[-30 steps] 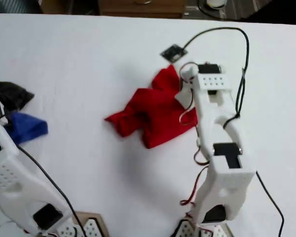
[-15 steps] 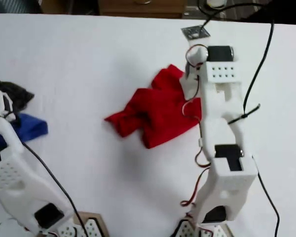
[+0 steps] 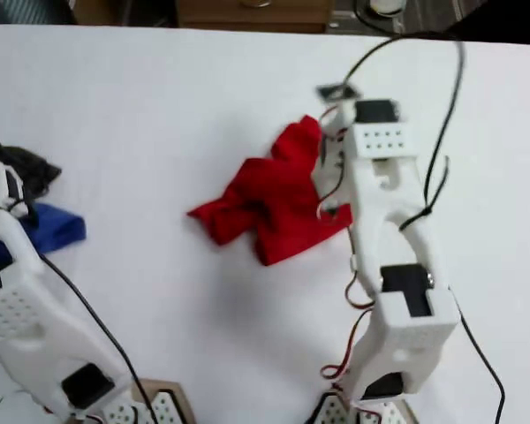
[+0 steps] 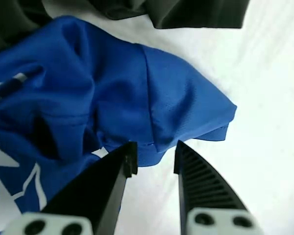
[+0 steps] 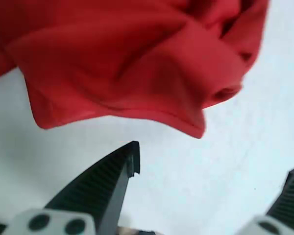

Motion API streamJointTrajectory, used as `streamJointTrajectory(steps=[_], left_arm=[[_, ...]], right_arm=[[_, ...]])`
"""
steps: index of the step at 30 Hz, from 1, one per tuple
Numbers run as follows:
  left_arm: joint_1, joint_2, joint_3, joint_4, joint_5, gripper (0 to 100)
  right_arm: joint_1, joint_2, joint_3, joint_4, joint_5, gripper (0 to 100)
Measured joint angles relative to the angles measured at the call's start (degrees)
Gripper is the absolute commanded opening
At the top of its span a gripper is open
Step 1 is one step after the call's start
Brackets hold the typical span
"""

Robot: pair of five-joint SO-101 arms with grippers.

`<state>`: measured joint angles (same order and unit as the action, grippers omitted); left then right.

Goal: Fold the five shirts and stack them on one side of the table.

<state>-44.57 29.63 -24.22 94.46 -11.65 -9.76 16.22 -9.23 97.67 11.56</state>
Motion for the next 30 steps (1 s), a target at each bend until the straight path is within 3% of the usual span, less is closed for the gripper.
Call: streamJointTrajectory(steps=[7,14,30], left_arm=[[0.1,0.0,0.0,0.0,0.0,15],[0.0,0.0,0.0,-0.7,0.0,15],[0.0,0.0,0.0,-0.7,0.0,15]], right_arm=[[-0.3,-0.4,4.6,-2.5,1.3,42.7],[-0.4,4.3,4.2,-6.9,1.3,26.0],[1.4,7.4,-5.1,-4.6,1.3,25.5]])
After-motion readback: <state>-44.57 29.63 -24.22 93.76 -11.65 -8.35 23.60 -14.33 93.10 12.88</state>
